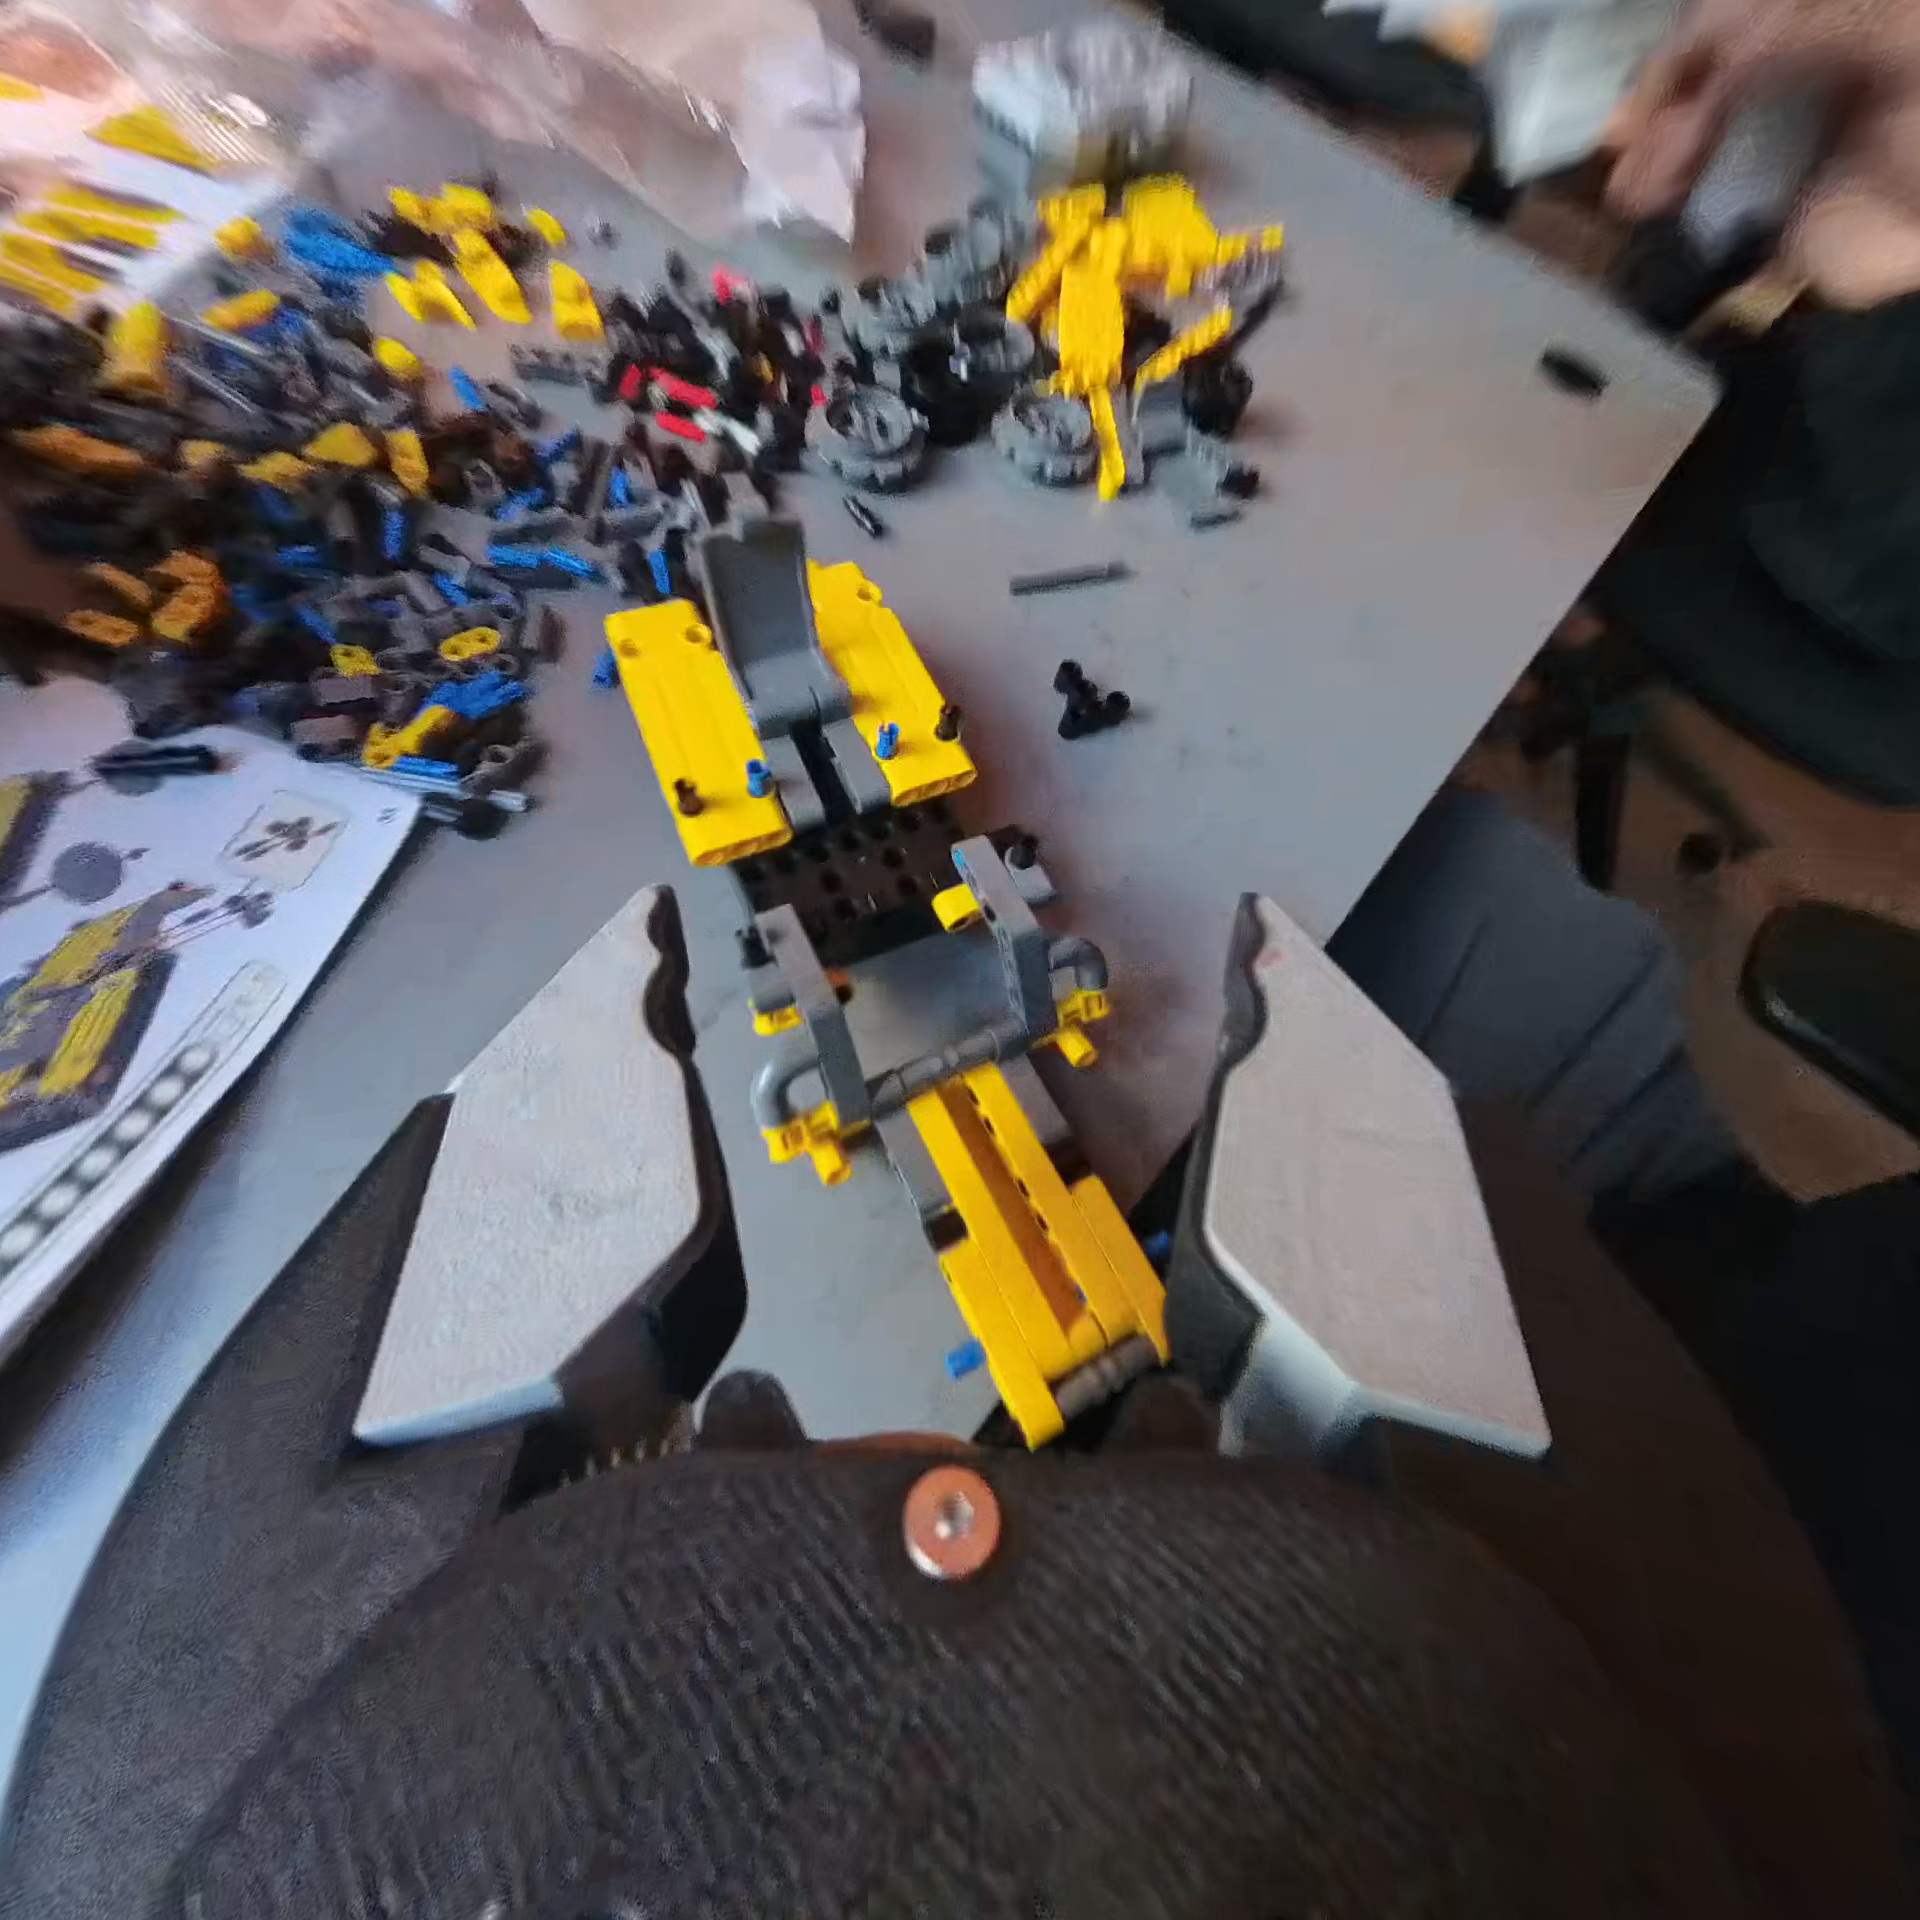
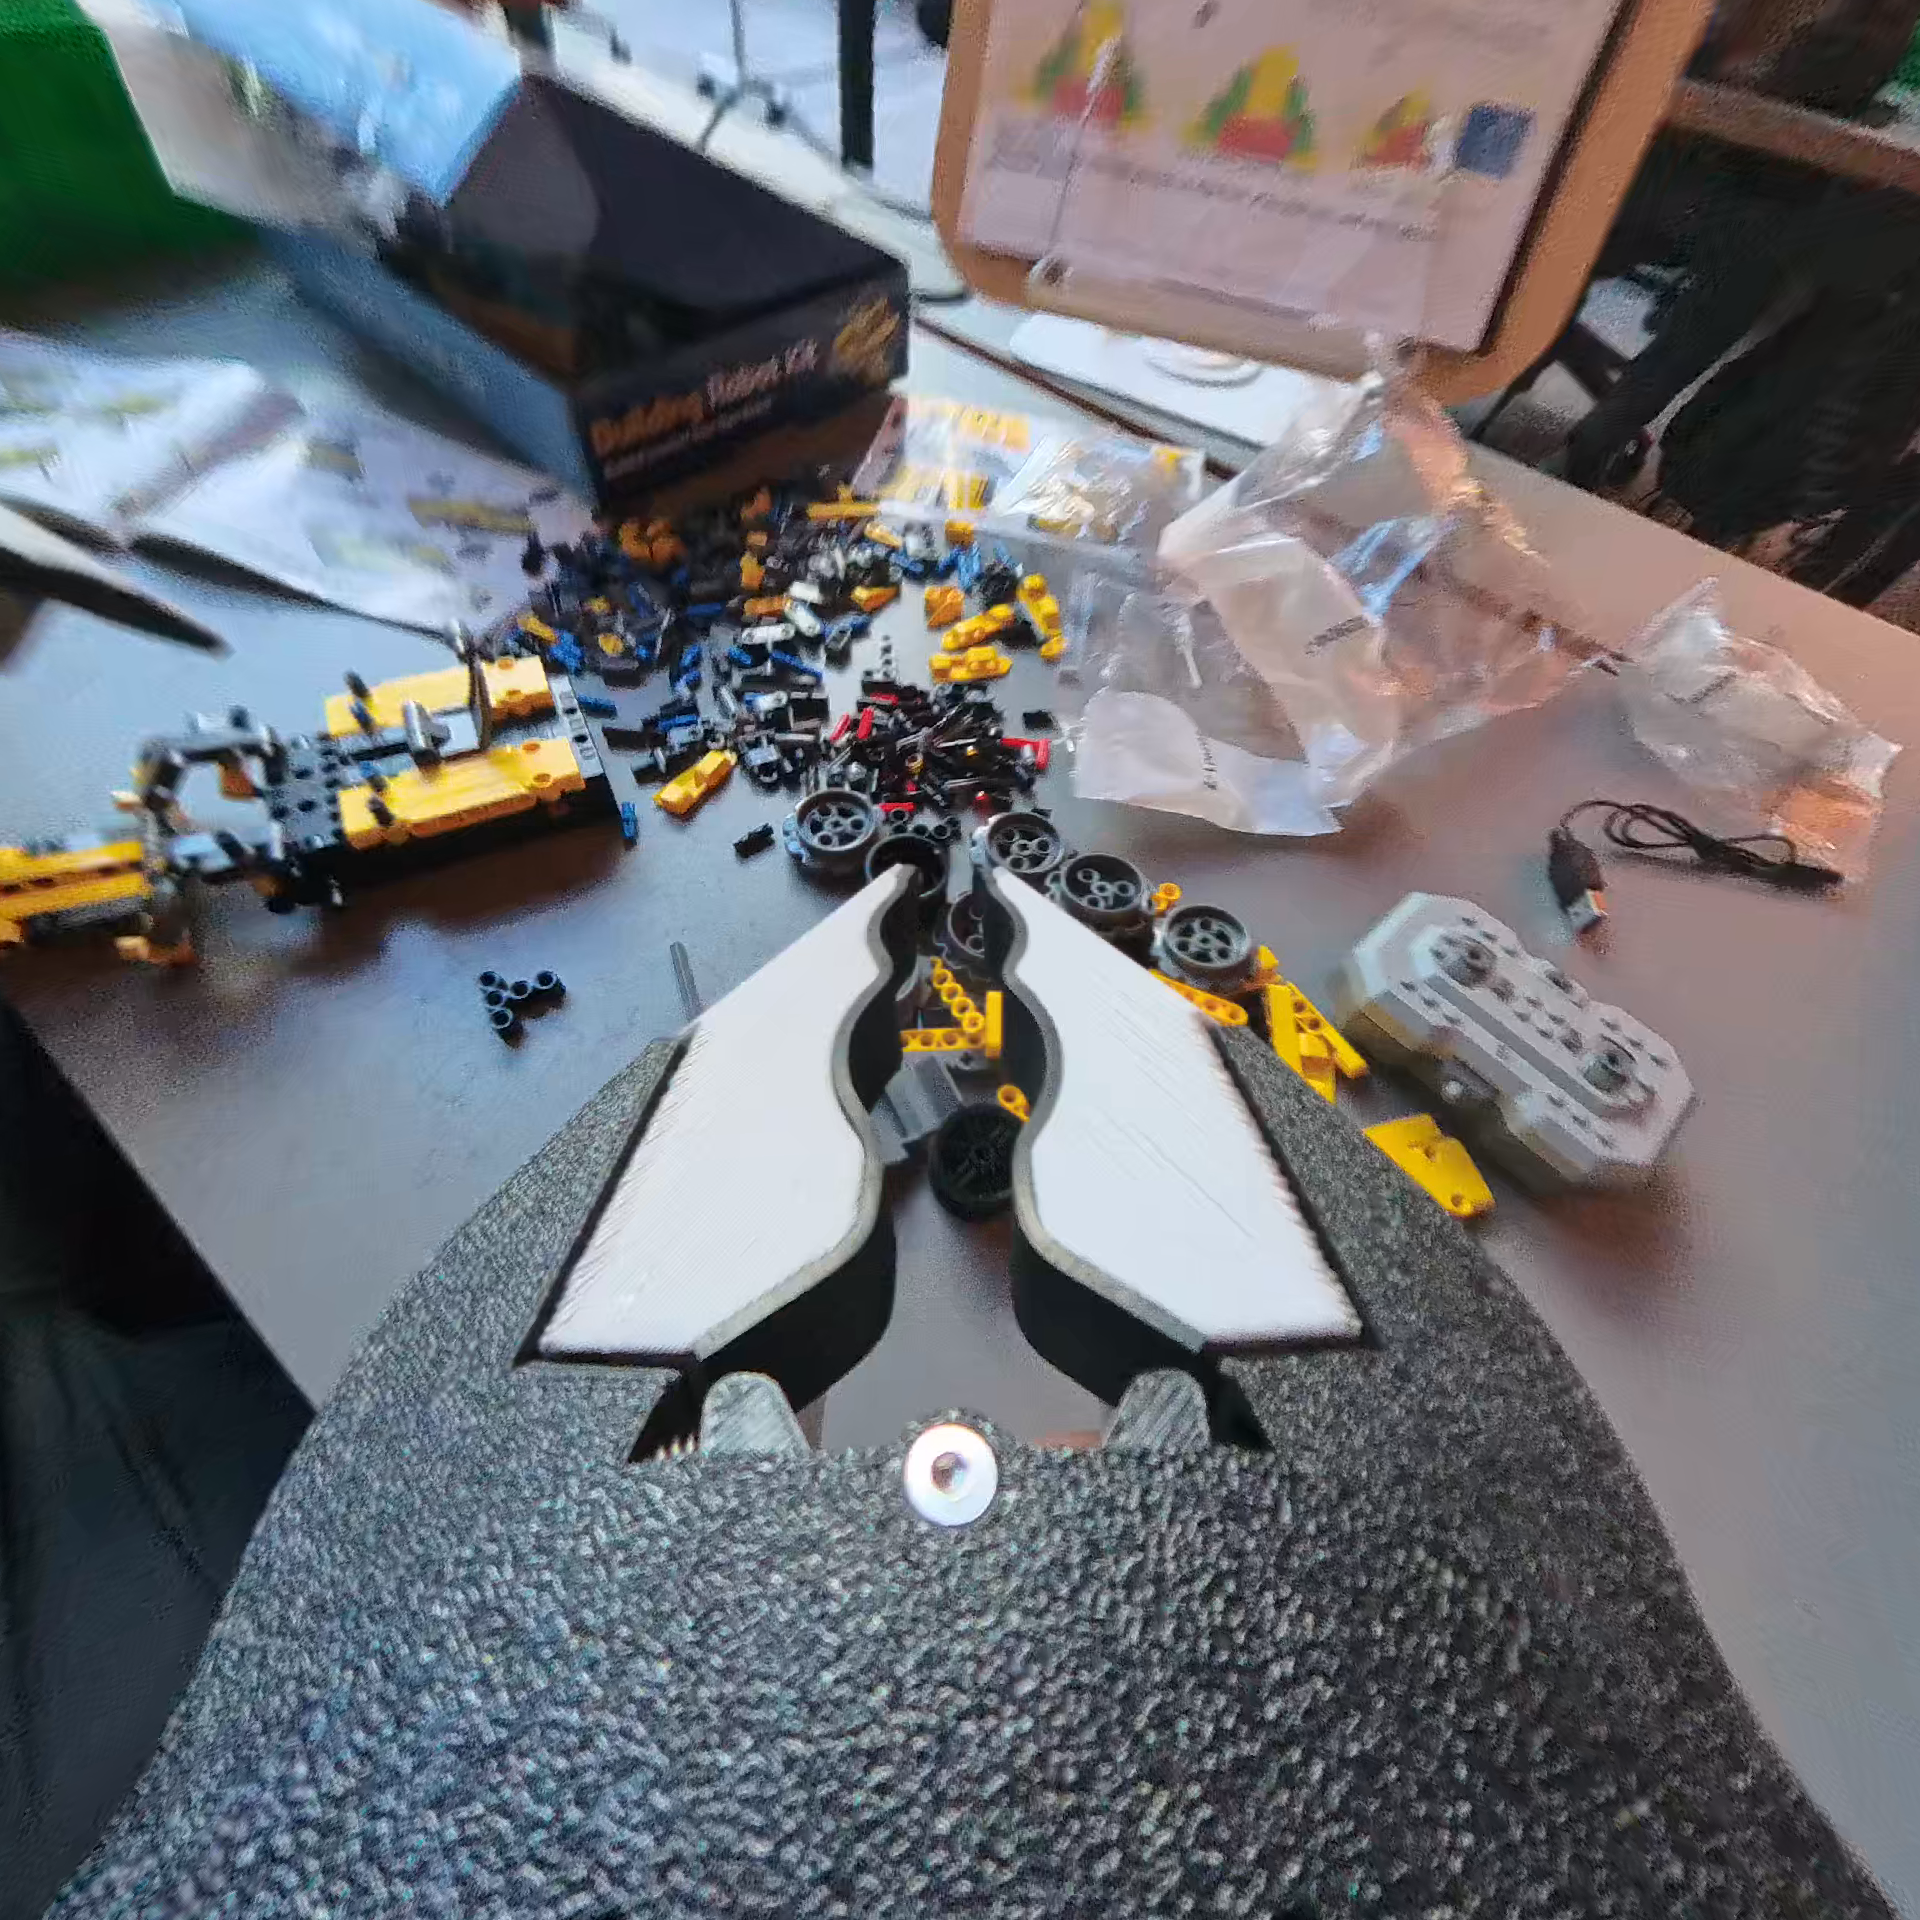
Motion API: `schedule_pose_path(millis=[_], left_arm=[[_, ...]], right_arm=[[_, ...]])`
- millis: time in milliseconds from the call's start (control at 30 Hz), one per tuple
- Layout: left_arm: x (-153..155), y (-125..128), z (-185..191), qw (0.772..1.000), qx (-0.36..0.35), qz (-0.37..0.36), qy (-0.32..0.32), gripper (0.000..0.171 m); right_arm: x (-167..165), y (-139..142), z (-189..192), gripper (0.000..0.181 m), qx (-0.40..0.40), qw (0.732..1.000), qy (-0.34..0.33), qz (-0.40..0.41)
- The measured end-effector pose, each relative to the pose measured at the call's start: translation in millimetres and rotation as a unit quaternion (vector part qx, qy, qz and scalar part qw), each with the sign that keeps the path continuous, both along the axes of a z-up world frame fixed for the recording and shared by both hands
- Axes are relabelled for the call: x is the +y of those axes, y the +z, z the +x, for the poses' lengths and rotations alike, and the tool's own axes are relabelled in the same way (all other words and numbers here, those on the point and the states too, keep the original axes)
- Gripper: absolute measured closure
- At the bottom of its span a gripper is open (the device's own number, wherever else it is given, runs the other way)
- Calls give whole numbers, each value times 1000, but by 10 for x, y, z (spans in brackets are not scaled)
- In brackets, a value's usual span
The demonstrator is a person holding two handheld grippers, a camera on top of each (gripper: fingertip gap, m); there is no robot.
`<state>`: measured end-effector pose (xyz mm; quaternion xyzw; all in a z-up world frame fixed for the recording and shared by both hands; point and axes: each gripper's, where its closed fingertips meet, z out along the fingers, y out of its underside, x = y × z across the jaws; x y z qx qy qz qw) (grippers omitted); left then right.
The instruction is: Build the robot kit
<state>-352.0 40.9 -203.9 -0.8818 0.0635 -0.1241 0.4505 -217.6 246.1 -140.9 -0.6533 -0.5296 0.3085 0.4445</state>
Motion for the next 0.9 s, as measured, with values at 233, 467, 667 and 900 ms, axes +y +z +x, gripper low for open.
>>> schedule_pose_path(millis=[233,467,667,900], left_arm=[[186,-354,30,994,82,-66,-22,115],[-9,-363,-109,991,91,-91,-36,145],[-244,-415,-315,992,51,-111,-26,146],[-488,-358,-405,990,68,-117,-33,143]], right_arm=[[17,-158,466,172,20,999,-17,-20],[-349,-470,113,169,5,995,61,-83],[-658,-787,-673,163,-91,987,128,-45],[-615,-1225,-1273,171,-224,956,177,62]])
